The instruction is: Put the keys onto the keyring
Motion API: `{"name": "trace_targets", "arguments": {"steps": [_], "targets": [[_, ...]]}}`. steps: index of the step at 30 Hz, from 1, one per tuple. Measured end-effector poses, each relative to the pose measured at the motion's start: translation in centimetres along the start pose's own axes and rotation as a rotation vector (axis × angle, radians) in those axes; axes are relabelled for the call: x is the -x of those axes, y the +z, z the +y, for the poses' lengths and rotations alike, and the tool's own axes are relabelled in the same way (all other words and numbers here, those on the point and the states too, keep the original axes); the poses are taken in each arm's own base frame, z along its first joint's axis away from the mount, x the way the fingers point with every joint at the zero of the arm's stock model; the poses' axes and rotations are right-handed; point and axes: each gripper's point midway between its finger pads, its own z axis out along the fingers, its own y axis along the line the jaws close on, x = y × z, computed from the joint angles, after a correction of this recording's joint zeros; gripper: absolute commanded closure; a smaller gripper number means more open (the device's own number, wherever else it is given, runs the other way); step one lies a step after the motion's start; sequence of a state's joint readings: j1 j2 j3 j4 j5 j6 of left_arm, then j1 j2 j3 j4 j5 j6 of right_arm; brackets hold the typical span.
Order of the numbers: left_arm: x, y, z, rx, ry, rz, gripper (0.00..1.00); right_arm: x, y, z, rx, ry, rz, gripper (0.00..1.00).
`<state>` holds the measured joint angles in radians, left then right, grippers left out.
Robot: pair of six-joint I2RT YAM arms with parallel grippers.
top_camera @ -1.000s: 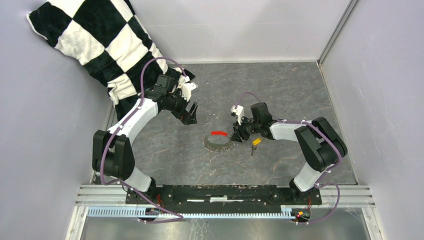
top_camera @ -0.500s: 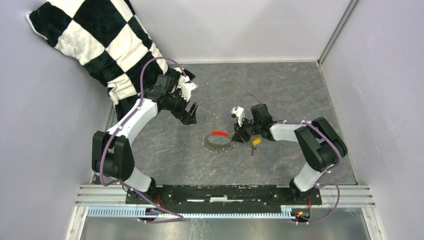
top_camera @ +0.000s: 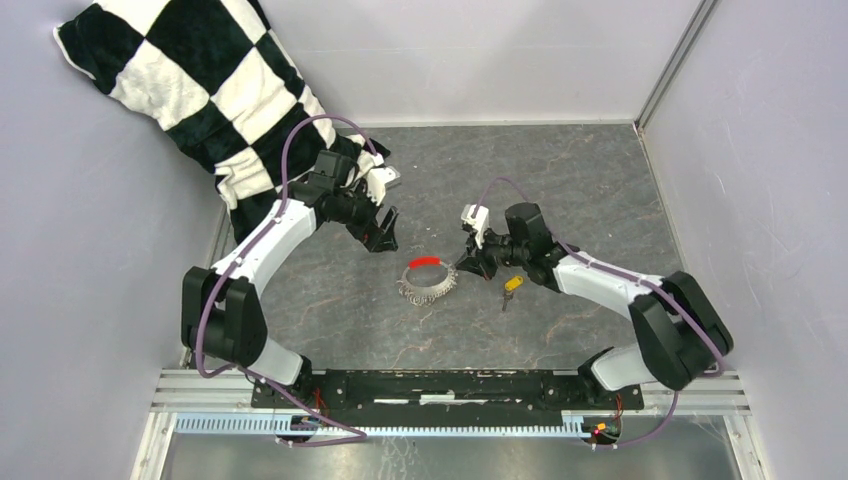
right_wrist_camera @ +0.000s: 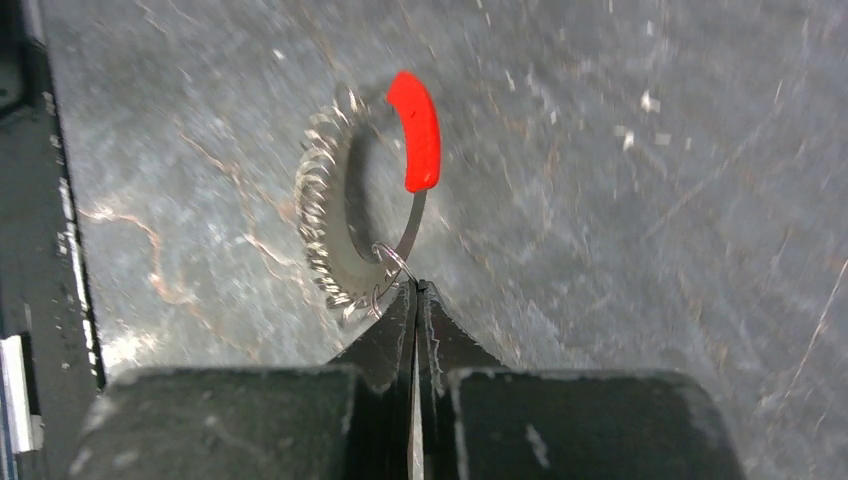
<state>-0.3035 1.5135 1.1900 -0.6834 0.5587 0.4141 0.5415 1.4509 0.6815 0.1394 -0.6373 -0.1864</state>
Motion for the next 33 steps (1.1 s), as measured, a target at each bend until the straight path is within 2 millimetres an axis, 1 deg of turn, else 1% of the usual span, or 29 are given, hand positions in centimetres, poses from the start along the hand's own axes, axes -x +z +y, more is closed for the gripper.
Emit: {"name": "trace_targets", "arguments": {"steps": [2, 5, 8, 10, 13, 16, 20, 23, 25, 30, 33], "targets": [[0.2, -0.2, -0.6, -0.026, 0.000, -0.011, 0.05, 1.9, -0.2, 0.8, 0.008, -0.041, -0.036, 1.00], [0.8, -1.1, -2.4, -0.092, 0.025, -0.047, 0.05, 4.5, -0.4, 2.3, 0.021, -0.101, -0.077, 0.99], [2.2, -3.2, -4.7, -0.152, 0.093, -0.124, 0.08, 6.6, -0.6, 4.1, 0.025, -0.143, -0.109, 1.00], [3.3, -4.8, -6.2, -0.180, 0.146, -0.183, 0.09, 7.5, -0.7, 4.9, 0.021, -0.153, -0.120, 1.00], [4.4, -6.8, -8.2, -0.199, 0.231, -0.252, 0.17, 9.3, -1.0, 6.2, 0.005, -0.161, -0.140, 1.00], [5.0, -8.5, -10.7, -0.212, 0.322, -0.303, 0.24, 11.3, -1.4, 7.3, -0.023, -0.157, -0.167, 1.00], [4.6, -9.5, -13.3, -0.237, 0.395, -0.344, 0.32, 14.0, -1.8, 8.8, -0.052, -0.133, -0.210, 1.00], [3.6, -9.6, -13.9, -0.236, 0.415, -0.361, 0.36, 14.8, -2.2, 10.2, -0.044, -0.123, -0.236, 1.00], [3.1, -9.7, -14.1, -0.232, 0.427, -0.367, 0.36, 15.4, -2.6, 11.4, -0.033, -0.121, -0.258, 0.99], [3.4, -10.4, -14.5, -0.222, 0.487, -0.403, 0.31, 16.3, -3.3, 13.4, -0.023, -0.122, -0.294, 1.00], [3.4, -10.4, -14.8, -0.235, 0.498, -0.407, 0.34, 16.2, -3.1, 14.0, -0.032, -0.118, -0.287, 1.00]]}}
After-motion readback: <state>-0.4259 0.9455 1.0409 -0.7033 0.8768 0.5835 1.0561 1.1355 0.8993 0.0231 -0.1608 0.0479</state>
